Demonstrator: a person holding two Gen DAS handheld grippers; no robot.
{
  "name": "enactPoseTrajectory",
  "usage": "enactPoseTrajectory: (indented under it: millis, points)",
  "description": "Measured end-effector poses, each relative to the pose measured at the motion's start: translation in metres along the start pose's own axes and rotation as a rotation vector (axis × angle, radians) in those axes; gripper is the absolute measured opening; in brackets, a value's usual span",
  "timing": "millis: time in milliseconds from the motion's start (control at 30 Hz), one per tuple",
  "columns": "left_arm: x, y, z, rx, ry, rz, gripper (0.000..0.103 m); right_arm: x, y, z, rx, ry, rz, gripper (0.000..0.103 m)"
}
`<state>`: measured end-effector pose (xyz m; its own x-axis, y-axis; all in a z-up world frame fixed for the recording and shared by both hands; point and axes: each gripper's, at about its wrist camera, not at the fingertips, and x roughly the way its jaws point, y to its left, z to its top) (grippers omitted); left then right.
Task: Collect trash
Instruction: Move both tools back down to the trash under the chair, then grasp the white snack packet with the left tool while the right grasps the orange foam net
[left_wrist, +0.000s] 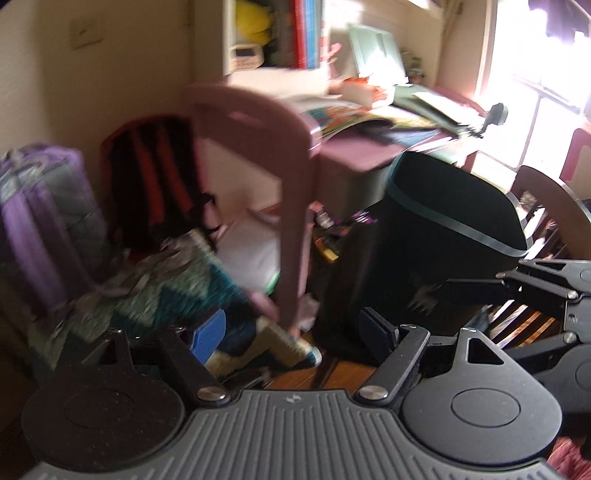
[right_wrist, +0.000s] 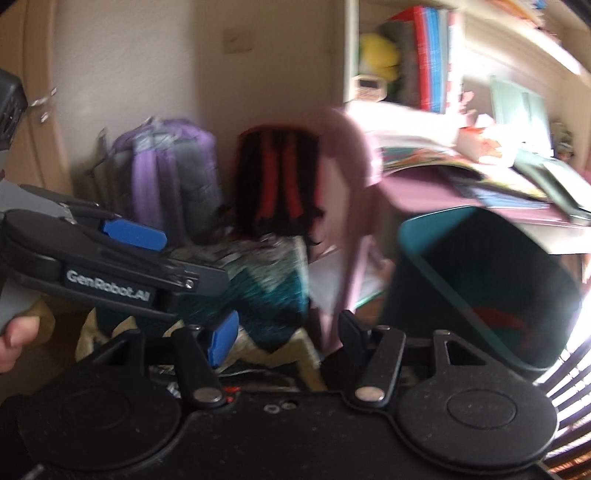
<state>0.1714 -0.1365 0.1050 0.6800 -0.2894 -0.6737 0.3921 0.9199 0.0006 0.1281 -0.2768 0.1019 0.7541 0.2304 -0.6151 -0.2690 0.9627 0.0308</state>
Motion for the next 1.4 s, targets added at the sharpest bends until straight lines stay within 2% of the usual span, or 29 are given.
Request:
enactPoseTrajectory:
  millis: [333, 600, 833, 1000, 1233, 1400]
  points:
    - [0.018, 0.092, -0.085, -0.108, 0.077, 0.106, 0.079, 0.086, 0.068, -0.030, -0.045, 0.113, 0.161, 0.059]
    - [0.063, 0.156, -0.147, -0.169, 0.143, 0.153, 0.082, 0.175, 0.113, -0.068, -0.057, 0.202, 0.200, 0.060]
    - [0.128, 0.212, -0.195, -0.221, 0.246, 0.179, 0.084, 0.263, 0.133, -0.109, -0.010, 0.310, 0.226, 0.060]
    - [0.177, 0.244, -0.232, -0.201, 0.337, 0.202, 0.094, 0.324, 0.144, -0.142, 0.002, 0.389, 0.219, 0.060]
    - [0.255, 0.276, -0.301, -0.106, 0.501, 0.274, 0.094, 0.409, 0.152, -0.195, 0.012, 0.504, 0.220, 0.060]
    - [0.302, 0.293, -0.340, -0.137, 0.580, 0.267, 0.094, 0.469, 0.156, -0.229, -0.005, 0.575, 0.189, 0.060]
